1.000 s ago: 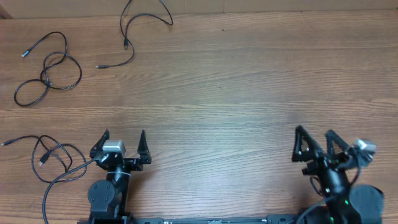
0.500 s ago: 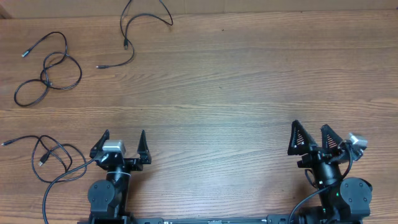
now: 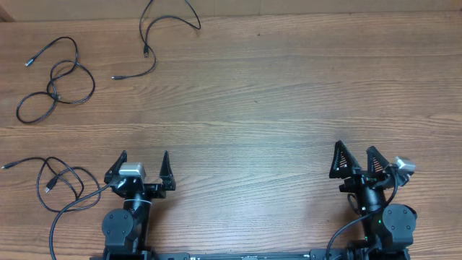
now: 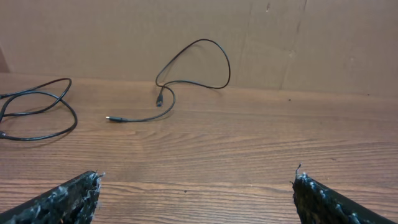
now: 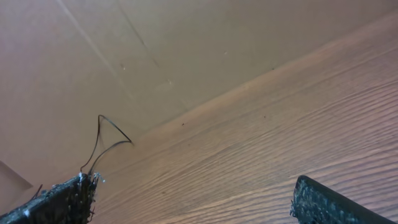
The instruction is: Untangle cables
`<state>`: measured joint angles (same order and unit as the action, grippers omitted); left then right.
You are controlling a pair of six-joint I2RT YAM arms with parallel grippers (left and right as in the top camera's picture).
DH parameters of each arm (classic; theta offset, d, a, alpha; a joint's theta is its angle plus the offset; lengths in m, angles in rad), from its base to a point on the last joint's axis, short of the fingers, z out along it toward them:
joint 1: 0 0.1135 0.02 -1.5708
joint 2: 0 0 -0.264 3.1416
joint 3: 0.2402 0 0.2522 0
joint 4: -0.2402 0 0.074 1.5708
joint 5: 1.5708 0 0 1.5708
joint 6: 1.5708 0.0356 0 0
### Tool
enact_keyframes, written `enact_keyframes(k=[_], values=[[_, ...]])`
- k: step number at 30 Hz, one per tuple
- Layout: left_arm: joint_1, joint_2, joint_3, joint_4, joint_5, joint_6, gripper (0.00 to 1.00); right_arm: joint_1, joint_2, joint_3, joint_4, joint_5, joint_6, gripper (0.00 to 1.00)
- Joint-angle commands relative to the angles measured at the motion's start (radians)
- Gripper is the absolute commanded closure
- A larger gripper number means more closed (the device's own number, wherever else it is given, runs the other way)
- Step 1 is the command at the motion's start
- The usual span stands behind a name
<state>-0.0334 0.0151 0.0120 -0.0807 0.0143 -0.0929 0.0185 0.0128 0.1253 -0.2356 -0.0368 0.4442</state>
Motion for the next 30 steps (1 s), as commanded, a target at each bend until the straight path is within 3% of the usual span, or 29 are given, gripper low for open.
enact_keyframes(k=[1, 13, 27, 30], values=[[-0.006, -0.011, -0.006, 0.003, 0.003, 0.026, 0.0, -0.005, -0.01, -0.021, 0.042, 0.011, 0.001, 0.0], [-0.006, -0.011, -0.006, 0.003, 0.003, 0.026, 0.01, -0.005, -0.01, -0.118, 0.157, 0.073, 0.001, 0.0], [-0.006, -0.011, -0.006, 0.003, 0.003, 0.026, 0.0, 0.01, -0.01, -0.118, 0.156, 0.069, -0.001, 0.0], [-0.006, -0.011, -0.006, 0.003, 0.003, 0.026, 0.0, 0.009, -0.01, -0.118, 0.156, 0.076, -0.107, 0.0]])
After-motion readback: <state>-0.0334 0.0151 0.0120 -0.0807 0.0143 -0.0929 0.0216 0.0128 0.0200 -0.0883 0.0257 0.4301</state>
